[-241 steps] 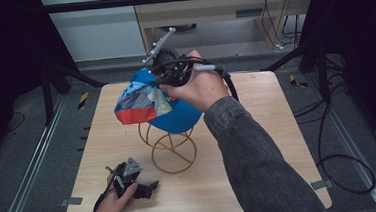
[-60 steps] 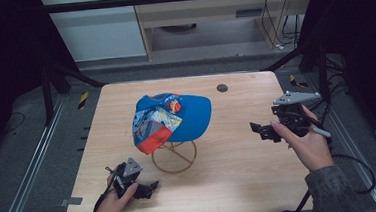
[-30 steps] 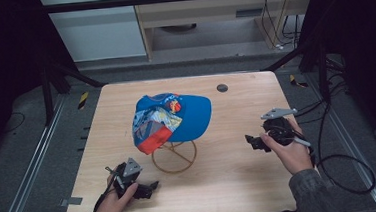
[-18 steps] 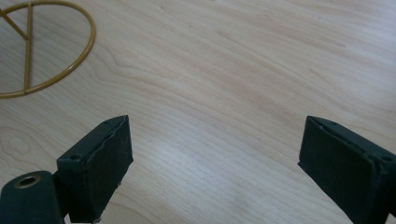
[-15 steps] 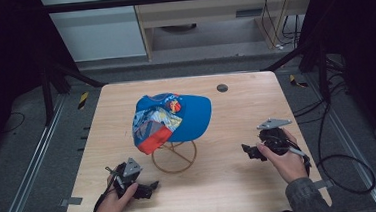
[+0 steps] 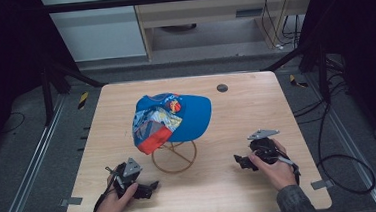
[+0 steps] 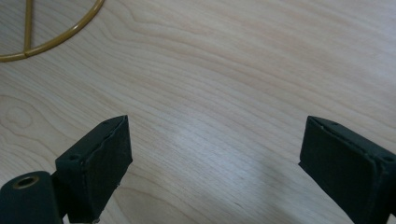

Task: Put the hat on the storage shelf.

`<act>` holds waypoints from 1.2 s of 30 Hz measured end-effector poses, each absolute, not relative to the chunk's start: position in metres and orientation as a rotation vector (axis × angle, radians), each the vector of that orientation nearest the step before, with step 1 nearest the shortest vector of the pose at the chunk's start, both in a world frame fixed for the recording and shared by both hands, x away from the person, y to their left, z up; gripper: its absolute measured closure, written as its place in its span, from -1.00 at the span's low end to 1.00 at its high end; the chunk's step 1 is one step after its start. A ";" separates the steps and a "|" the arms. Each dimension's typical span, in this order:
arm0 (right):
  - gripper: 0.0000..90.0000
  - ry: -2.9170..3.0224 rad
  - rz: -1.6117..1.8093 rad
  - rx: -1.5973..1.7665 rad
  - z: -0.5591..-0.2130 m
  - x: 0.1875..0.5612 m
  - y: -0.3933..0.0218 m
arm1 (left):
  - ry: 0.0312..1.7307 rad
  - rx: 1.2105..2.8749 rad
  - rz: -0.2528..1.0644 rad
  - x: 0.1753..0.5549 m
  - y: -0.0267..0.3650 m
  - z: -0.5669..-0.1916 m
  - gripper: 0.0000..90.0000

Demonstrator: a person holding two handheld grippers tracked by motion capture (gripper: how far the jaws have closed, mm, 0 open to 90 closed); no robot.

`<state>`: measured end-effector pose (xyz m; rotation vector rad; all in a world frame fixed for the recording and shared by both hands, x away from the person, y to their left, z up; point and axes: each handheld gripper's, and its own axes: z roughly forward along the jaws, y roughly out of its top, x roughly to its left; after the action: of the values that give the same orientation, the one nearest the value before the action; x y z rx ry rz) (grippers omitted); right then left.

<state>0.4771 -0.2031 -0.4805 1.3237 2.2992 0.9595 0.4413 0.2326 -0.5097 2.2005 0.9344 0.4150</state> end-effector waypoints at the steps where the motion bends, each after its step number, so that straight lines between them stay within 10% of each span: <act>1: -0.79 2.297 0.955 1.327 -0.483 0.478 -0.201 | 0.934 2.200 0.415 0.441 0.233 -0.510 -1.00; 36: -0.86 2.159 0.940 1.345 -0.512 0.484 -0.174 | 0.935 2.200 0.414 0.441 0.232 -0.510 -1.00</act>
<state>0.4841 -0.1744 -0.5118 1.3454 2.1590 0.9399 0.4411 0.2325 -0.5098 2.1999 0.9353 0.4145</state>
